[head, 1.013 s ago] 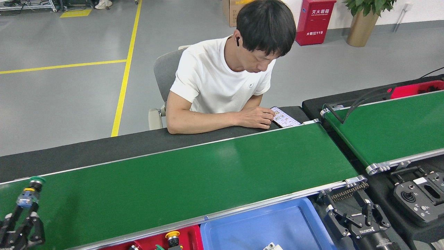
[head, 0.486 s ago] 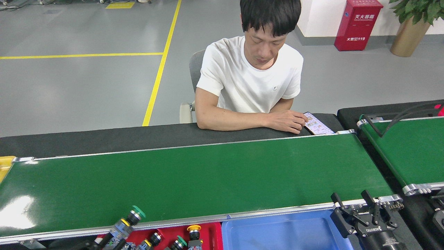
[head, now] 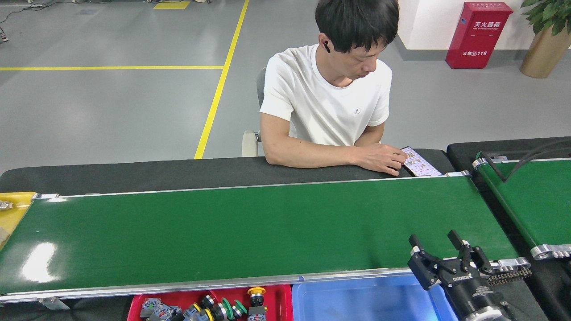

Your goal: Pick switch part from conveyor to tray

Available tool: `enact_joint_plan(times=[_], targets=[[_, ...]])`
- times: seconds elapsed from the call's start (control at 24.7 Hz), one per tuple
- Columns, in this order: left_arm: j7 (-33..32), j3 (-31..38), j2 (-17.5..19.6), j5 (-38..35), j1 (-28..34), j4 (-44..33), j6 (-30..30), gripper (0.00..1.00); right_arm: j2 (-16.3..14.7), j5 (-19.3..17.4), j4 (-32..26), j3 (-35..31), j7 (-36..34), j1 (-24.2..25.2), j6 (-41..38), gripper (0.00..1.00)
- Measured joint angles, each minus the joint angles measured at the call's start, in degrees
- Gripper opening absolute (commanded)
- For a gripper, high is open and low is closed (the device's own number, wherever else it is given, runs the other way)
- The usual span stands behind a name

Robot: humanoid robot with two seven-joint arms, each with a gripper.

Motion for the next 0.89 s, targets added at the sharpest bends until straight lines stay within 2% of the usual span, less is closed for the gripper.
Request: enact_joint_plan(times=[0.16, 0.28, 0.36, 0.49, 0.61, 0.69, 0.89], targets=[[-2.72, 9.63, -7.59, 0.36, -0.06, 0.0, 0.23, 1.0, 3.07, 0.19, -0.01, 0.89, 0.04, -0.17, 0.88, 0.98], [-6.03, 18.01, -13.43, 1.11, -1.32, 0.45, 1.05, 1.0, 3.11, 0.32, -0.03, 0.94, 0.81, -1.25, 1.16, 0.98], [-7.93, 22.51, -15.17, 1.69, -2.29, 1.27, 1.65, 1.0, 3.11, 0.37, -0.1, 0.95, 1.0, -1.51, 0.97, 0.98], [-12.88, 26.53, -15.66, 5.8, -3.73, 2.29, 4.1, 1.0, 3.2, 0.46, -0.44, 0.94, 1.26, -2.1, 0.36, 0.98], [-18.13, 26.55, -15.65, 10.1, -5.86, 4.48, 7.16, 1.0, 3.28, 0.47, -2.3, 0.23, 1.18, -0.63, 0.04, 0.98], [-19.72, 25.42, -15.67, 9.5, -7.42, 4.78, 9.58, 1.0, 3.28, 0.48, -2.81, -1.47, 0.7, 0.97, 0.03, 0.98], [-20.82, 17.28, -15.93, 6.91, -8.46, 2.86, 18.24, 1.0, 3.7, 0.48, -4.02, -4.03, 0.13, 2.47, 0.24, 0.98]])
